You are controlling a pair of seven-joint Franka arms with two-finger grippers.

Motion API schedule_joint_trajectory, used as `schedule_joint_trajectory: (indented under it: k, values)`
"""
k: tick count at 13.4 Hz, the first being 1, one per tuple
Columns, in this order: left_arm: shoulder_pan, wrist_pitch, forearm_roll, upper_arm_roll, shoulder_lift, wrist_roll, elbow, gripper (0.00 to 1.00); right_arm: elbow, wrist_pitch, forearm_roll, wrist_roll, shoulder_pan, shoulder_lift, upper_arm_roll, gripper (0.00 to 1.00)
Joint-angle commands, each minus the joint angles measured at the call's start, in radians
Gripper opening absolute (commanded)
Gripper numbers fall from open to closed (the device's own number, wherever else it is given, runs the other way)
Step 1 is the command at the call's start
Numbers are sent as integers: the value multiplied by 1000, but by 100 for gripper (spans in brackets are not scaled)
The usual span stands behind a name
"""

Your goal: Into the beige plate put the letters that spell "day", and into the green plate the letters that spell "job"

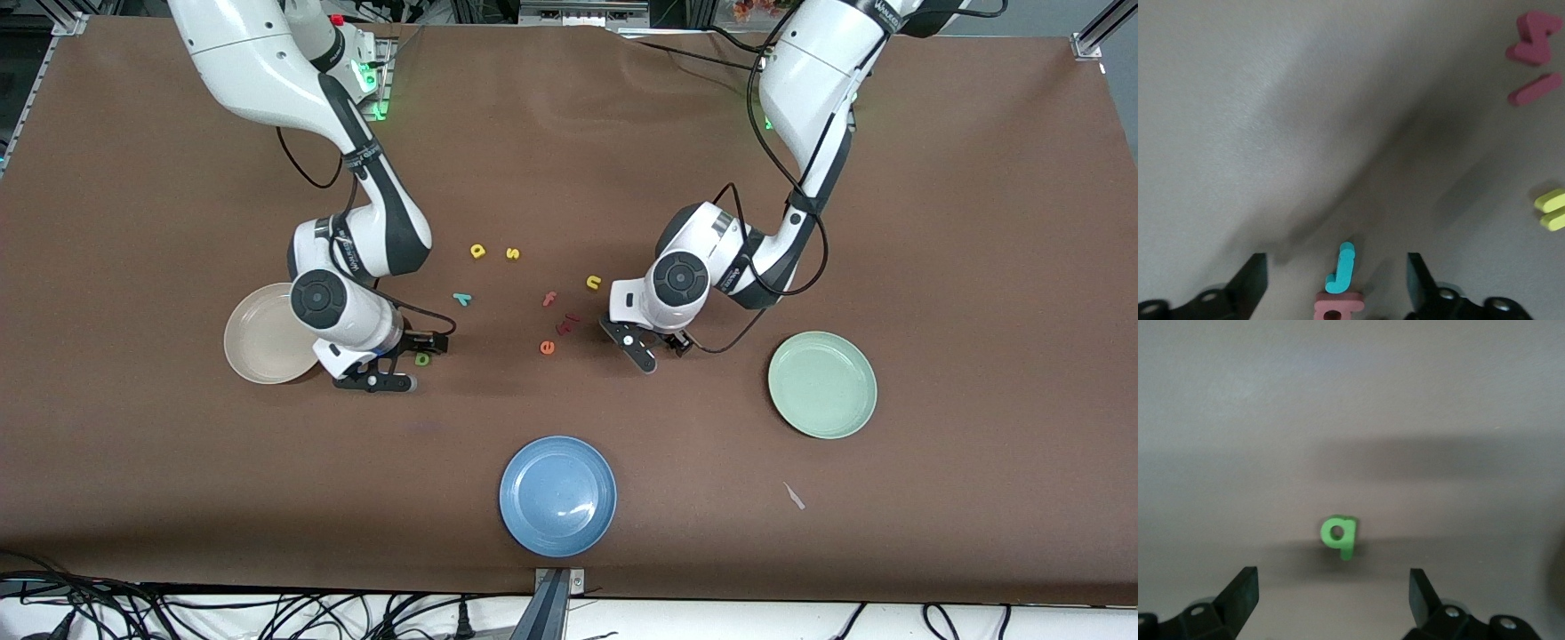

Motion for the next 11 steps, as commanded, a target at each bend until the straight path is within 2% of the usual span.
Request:
schedule_joint_trajectory:
  k: [1,3,5,6,10,11]
  values:
    - [1,44,18,0,-4,37,-33,58,5,49,2,18,16,21,-9,100]
    - [1,44,18,1,-4,39,-33,42,5,57,-3,20,16,27,-11,100]
    - [4,42,18,1,-4,43,-36,10,5,75,-5,20,16,43,-11,100]
    - [5,36,18,4,-4,42,-39,0,5,88,-6,18,17,53,-12,100]
    - [7,30,24,7,-11,39,-33,0,8,91,-29,18,16,67,-11,99]
    - [7,29,24,7,-19,37,-27,0,8,91,-31,18,16,69,-11,95]
